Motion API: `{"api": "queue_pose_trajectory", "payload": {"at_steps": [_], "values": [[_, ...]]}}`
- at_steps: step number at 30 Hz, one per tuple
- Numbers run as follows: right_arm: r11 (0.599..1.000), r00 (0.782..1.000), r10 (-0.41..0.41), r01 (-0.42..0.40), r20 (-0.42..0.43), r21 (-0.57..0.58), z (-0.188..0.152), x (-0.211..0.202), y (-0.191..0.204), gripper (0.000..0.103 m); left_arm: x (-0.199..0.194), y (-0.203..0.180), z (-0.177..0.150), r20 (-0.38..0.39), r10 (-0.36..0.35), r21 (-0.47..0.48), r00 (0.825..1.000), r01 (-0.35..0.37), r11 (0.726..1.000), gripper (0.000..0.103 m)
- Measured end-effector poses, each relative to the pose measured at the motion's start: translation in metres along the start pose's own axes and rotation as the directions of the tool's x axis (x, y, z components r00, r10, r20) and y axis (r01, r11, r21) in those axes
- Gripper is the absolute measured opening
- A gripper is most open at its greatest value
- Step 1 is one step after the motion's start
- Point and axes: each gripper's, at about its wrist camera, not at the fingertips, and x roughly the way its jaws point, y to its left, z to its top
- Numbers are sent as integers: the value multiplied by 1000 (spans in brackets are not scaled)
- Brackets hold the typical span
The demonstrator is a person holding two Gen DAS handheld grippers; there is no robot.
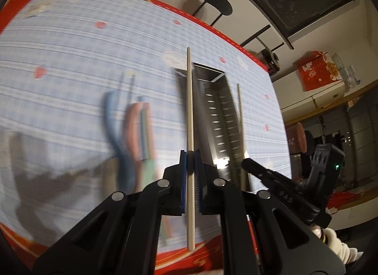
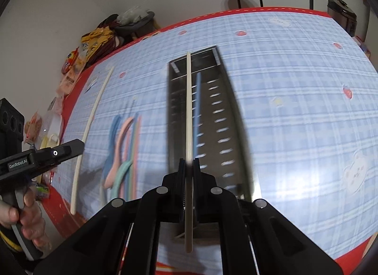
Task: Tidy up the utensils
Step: 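Lower both beige chopsticks into the steel caddy and open both tools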
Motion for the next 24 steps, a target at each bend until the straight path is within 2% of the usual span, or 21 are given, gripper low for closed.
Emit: {"api": "queue_pose_trajectory", "payload": {"at_steps": [5, 10, 21, 22, 23, 24], "values": [[1000, 1000, -13, 13, -23, -17, 15, 8, -18, 7, 41, -30, 8, 0, -36, -48, 999, 36, 998, 10], [999, 998, -23, 21, -53, -27, 22, 15, -30, 7, 75, -43, 9, -15, -41, -94, 999, 40, 995, 10], [999, 997, -19, 16, -80, -38, 23, 23, -34, 7, 106, -50, 7, -53, -7, -117, 999, 1, 993, 10], [999, 996, -20, 17, -83, -39, 23, 24, -35, 7, 106, -52, 9, -54, -11, -107, 998, 5, 994, 12], [999, 996, -20, 16, -84, -40, 23, 24, -34, 7, 105, -55, 10, -47, -13, -92, 999, 9, 996, 19], [999, 996, -20, 17, -84, -40, 24, 24, -33, 8, 102, -56, 12, -35, -18, -83, 999, 15, 996, 30]]}}
